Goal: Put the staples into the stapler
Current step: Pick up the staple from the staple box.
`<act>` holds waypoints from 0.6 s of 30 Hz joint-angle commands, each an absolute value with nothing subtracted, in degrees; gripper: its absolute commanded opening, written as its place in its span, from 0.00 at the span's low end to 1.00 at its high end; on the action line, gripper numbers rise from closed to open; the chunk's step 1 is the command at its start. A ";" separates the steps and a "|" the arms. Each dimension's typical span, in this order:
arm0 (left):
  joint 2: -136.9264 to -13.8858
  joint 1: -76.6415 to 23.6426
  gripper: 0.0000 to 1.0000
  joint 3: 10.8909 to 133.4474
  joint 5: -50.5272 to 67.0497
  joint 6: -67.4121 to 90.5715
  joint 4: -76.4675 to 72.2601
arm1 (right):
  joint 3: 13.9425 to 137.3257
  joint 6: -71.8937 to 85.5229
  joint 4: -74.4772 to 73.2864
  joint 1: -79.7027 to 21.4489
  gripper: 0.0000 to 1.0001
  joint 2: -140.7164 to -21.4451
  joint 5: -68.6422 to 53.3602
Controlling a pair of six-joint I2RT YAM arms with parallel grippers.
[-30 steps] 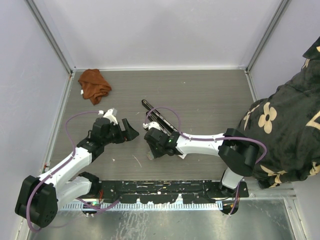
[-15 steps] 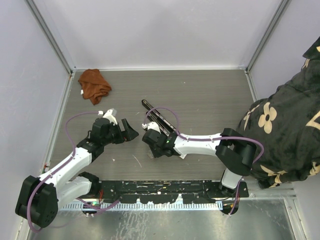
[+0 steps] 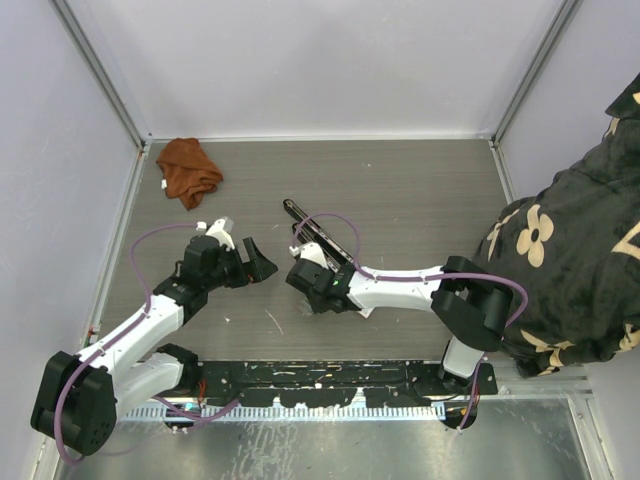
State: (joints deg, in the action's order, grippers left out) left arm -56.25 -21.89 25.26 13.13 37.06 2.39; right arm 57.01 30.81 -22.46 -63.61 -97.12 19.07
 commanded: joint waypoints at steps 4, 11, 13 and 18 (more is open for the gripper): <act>-55.45 -21.45 0.87 25.06 14.27 37.86 -1.04 | 58.93 31.81 -23.10 -63.81 0.15 -95.81 21.83; -55.38 -21.36 0.87 24.81 14.91 37.62 -1.42 | 57.74 31.21 -19.39 -62.88 0.15 -96.07 17.97; -55.18 -21.36 0.87 24.74 15.06 37.69 -1.41 | 56.89 31.08 -18.07 -61.96 0.15 -96.06 16.27; -54.20 -21.36 0.87 24.61 15.06 37.46 -1.06 | 54.47 30.56 -14.15 -59.37 0.14 -95.95 10.66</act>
